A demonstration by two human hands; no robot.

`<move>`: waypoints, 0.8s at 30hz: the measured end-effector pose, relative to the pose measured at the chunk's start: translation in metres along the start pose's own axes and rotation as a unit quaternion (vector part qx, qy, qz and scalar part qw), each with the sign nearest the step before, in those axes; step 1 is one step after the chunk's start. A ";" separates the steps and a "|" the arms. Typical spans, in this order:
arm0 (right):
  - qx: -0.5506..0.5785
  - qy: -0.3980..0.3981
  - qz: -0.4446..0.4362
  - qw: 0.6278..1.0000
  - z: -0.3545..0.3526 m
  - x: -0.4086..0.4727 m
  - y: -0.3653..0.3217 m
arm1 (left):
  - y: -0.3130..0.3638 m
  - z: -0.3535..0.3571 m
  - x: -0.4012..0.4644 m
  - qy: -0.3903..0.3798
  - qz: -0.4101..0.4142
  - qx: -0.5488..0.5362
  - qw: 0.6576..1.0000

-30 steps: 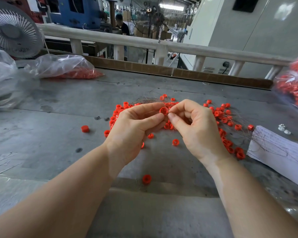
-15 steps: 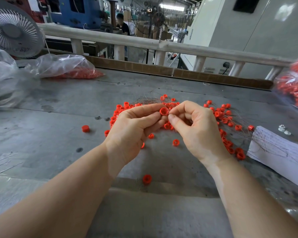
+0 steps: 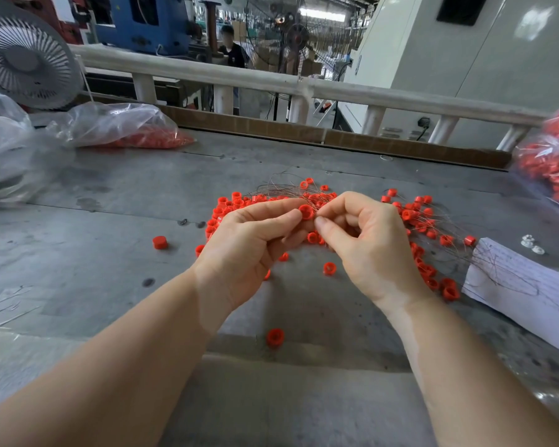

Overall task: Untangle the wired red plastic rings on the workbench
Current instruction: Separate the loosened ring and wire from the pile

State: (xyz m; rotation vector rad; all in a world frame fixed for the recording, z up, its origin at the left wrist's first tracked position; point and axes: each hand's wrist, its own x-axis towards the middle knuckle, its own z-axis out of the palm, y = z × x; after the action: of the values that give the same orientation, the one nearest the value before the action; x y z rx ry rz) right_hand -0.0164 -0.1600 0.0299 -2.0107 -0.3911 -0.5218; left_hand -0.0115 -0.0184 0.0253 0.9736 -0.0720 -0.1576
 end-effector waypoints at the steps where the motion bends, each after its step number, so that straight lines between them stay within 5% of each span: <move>1: 0.003 -0.002 0.001 1.000 0.000 0.000 0.000 | 0.000 0.000 0.000 0.001 -0.002 0.000 1.000; 24: 0.116 -0.019 0.084 0.989 -0.004 0.003 -0.003 | 0.000 0.001 0.000 -0.029 -0.029 -0.004 0.999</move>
State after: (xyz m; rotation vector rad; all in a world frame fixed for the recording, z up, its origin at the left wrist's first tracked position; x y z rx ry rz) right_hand -0.0161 -0.1618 0.0355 -1.8100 -0.2885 -0.3175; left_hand -0.0119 -0.0193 0.0261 0.9639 -0.0962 -0.2389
